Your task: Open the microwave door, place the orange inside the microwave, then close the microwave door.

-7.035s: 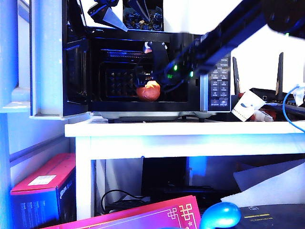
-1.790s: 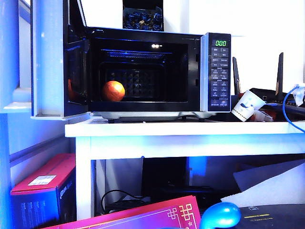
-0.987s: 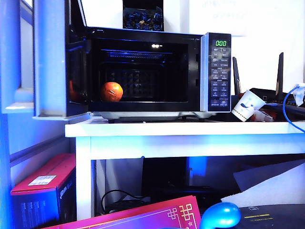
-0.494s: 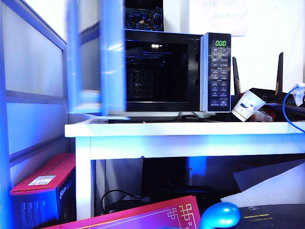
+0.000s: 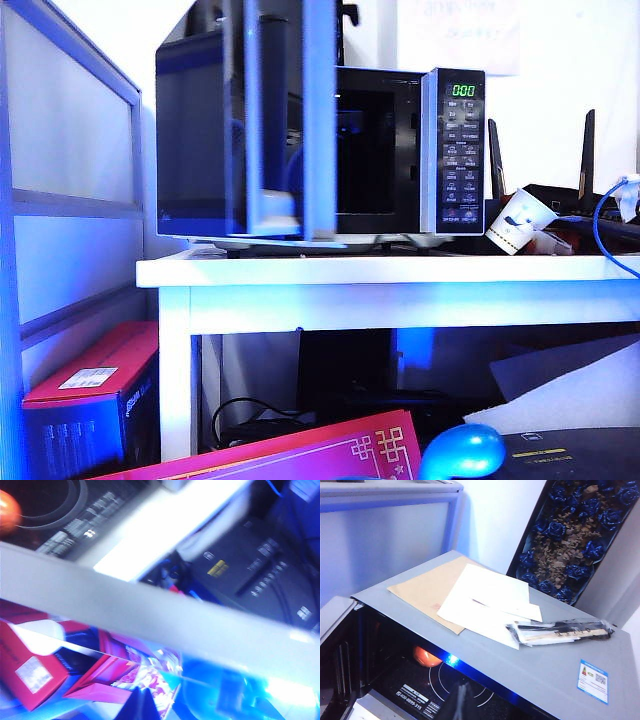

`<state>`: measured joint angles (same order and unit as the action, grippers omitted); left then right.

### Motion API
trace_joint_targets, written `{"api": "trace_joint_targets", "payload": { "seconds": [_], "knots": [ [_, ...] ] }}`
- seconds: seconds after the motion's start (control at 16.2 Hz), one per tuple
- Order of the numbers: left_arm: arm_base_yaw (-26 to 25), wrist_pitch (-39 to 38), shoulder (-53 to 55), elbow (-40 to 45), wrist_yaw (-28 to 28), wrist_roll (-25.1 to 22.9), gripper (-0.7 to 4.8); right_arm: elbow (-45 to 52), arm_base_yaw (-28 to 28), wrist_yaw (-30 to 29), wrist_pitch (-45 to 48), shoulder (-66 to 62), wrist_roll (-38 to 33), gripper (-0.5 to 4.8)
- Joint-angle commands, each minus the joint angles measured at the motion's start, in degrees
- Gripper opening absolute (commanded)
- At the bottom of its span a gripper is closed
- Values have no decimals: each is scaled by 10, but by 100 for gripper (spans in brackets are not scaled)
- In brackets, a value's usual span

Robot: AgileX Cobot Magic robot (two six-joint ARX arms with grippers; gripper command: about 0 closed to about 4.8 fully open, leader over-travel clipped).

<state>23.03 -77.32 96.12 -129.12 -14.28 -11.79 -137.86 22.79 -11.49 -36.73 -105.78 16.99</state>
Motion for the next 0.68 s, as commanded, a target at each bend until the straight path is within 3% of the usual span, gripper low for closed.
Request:
{"api": "trace_joint_targets", "payload": {
  "seconds": [0.06,0.68],
  "knots": [
    [5,13,7,-3,-17,-2,-6,-3,1,47,31,15,-5,-1],
    [52,105,75,-2,-88,-3,-6,-3,1,56,79,70,-5,-1]
  ]
}}
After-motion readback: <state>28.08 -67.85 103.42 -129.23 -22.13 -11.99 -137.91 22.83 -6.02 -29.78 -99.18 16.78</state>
